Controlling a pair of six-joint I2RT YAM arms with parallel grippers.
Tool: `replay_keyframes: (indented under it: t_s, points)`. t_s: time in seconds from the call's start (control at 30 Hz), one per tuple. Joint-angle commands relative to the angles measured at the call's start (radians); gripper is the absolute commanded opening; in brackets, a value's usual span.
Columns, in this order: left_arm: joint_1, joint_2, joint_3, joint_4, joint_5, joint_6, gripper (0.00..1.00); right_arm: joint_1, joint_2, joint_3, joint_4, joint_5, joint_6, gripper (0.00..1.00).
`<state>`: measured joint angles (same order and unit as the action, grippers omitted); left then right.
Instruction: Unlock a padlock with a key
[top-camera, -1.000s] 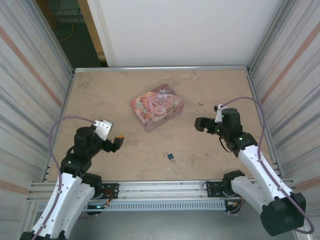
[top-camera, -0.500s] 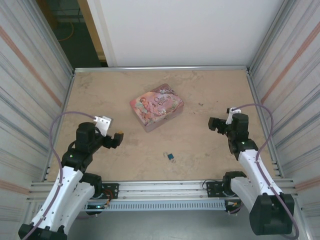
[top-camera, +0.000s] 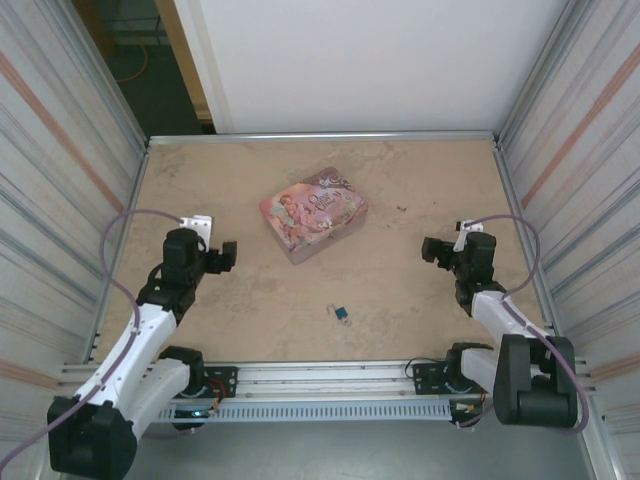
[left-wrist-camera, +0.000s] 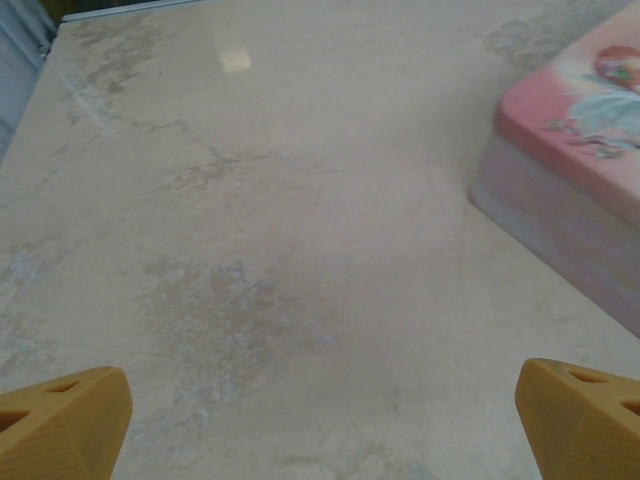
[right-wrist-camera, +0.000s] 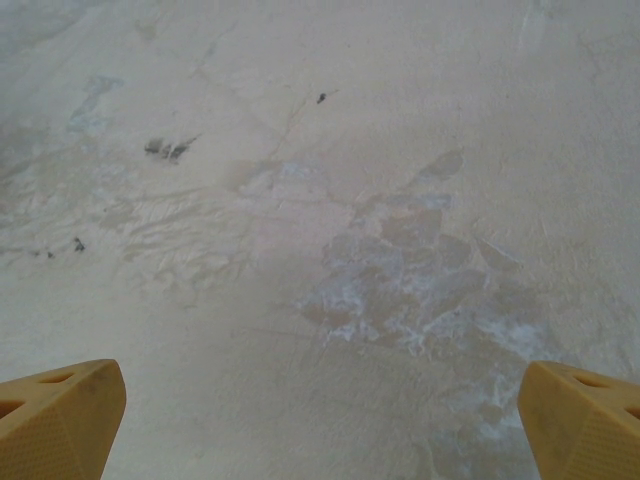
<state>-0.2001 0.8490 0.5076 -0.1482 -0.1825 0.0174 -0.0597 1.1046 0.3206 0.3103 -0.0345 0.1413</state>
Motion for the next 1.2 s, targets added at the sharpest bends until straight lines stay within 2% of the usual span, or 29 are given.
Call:
replay_keyframes:
  t_s: [0.0, 0.27, 0.6, 0.8, 1.03, 1.17]
  points:
    - [0.007, 0.055, -0.029, 0.13, -0.063, -0.018, 0.99, -0.011, 0.035, -0.018, 0.182, -0.043, -0.023, 0.99]
    - [0.007, 0.193, -0.075, 0.331, -0.104, 0.026, 0.99, -0.02, 0.201, -0.004, 0.429, -0.101, -0.032, 0.99]
    - [0.046, 0.32, -0.14, 0.614, -0.009, 0.073, 0.99, -0.052, 0.429, 0.012, 0.628, -0.143, -0.038, 0.99]
    - [0.086, 0.378, -0.166, 0.741, 0.075, 0.066, 0.99, -0.044, 0.436, 0.067, 0.531, -0.126, -0.046, 0.99]
    - [0.112, 0.454, -0.176, 0.892, 0.111, 0.085, 0.99, -0.012, 0.437, 0.085, 0.495, -0.055, -0.058, 0.99]
    - [0.143, 0.555, -0.206, 1.047, 0.114, 0.059, 0.99, -0.011, 0.437, 0.085, 0.494, -0.055, -0.058, 0.99]
